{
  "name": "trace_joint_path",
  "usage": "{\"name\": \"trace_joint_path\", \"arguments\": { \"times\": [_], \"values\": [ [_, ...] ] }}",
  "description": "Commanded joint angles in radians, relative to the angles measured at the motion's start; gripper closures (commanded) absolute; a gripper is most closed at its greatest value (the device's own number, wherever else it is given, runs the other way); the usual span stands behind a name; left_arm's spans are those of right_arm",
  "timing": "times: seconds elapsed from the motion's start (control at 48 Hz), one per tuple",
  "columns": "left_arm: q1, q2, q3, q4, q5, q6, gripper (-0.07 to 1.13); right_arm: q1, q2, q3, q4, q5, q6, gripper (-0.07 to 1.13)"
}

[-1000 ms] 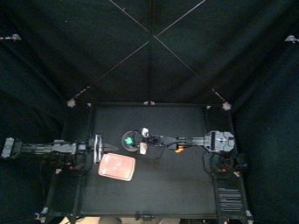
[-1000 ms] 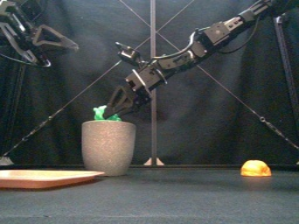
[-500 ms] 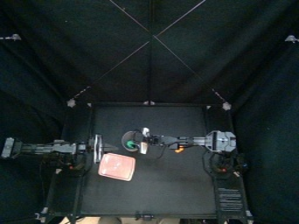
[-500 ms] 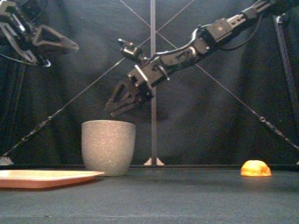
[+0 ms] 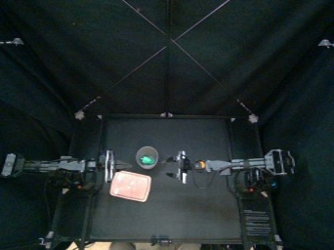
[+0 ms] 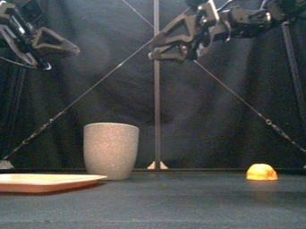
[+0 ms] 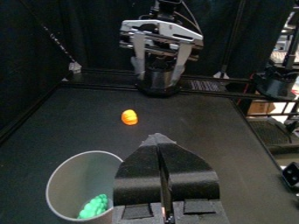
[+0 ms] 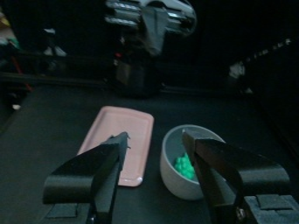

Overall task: Pick the green grapes then place it in the grey bowl
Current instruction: Drop green grapes in the grey bowl and return to neutral

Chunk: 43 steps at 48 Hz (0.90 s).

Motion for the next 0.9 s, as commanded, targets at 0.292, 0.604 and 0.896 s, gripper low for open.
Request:
{"name": "trace_joint_path", "arguments": {
  "times": [0.292, 0.604, 0.896],
  "values": [
    [0.002, 0.0, -0.015, 0.005, -0.008, 0.003, 0.91, 0.011, -0.089, 0.112, 0.06, -0.086, 0.0, 0.17],
    [0.002, 0.0, -0.014, 0.005, -0.006, 0.003, 0.91, 0.008, -0.087, 0.114, 0.061, -0.101, -0.002, 0.17],
    [0.002, -0.002, -0.011, 0.005, -0.005, 0.003, 0.91, 0.006, -0.087, 0.115, 0.06, -0.101, -0.002, 0.17]
  ]
}}
